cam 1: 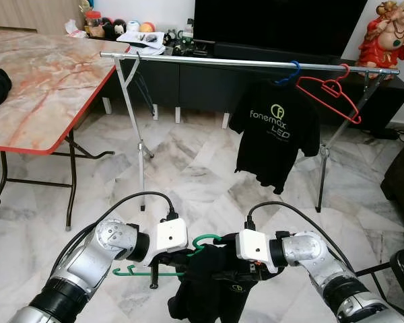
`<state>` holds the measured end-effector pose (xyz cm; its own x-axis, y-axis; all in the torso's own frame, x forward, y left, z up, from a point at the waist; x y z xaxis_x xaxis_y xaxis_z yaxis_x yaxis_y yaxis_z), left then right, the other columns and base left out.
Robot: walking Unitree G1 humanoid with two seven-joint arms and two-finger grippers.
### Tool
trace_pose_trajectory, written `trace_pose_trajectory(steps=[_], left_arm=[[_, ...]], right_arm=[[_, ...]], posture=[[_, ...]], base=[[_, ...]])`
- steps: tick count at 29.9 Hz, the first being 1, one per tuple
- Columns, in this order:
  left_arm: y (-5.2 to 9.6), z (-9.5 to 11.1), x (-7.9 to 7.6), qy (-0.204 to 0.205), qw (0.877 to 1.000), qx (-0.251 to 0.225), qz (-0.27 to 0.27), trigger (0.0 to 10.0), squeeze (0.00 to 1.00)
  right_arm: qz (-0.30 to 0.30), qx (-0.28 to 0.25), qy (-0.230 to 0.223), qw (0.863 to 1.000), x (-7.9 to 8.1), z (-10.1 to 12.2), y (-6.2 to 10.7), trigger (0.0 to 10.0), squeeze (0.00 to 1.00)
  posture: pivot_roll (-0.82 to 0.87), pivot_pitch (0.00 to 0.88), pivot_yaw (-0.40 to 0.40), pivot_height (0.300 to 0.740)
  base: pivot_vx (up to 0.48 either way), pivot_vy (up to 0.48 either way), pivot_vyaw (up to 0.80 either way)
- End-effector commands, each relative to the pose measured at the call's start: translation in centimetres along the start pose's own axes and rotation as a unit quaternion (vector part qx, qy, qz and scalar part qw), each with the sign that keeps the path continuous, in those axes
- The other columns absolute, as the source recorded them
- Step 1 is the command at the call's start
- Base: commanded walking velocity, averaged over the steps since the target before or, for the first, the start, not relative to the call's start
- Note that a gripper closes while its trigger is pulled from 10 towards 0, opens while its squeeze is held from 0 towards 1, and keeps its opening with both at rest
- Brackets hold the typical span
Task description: Hang hanger
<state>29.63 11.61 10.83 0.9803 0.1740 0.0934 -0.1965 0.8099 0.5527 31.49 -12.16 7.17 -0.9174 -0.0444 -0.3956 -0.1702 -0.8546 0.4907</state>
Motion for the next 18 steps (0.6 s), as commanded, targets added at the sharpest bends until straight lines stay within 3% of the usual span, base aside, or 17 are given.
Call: trace_pose_trajectory(steps=[1, 18], left_arm=[[-0.08, 1.27, 0.13, -0.028, 1.000, -0.010, -0.003, 10.0, 0.00], [-0.40, 2.18, -0.10, -0.043, 0.999, -0.023, -0.012, 10.0, 0.00]], right_arm=[[0.000, 0.001, -0.005, 1.000, -0.26, 0.02, 0.14, 0.0, 0.00], [-0.004, -0.026, -0.056, 0.998, 0.07, -0.08, -0.12, 0.0, 0.00]], posture=[[0.09, 0.087, -0.069, 0.740], [0.09, 0.058, -0.063, 0.740]], base=[[0.000, 0.000, 0.00], [0.000, 0.000, 0.00]])
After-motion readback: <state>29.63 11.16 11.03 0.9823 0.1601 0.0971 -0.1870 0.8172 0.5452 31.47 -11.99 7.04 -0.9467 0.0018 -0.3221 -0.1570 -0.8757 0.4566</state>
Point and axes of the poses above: a point about 5 cm out from each wrist's last joint towards the gripper, its own y axis pointing back from the gripper into the wrist, its own z axis along the axis of the wrist's last joint, x = y × z, the point moved 1 cm from there along -y, pointing out of the wrist towards the gripper, and after that the axes turned 9 degrees about y, right-handed, at the moved point
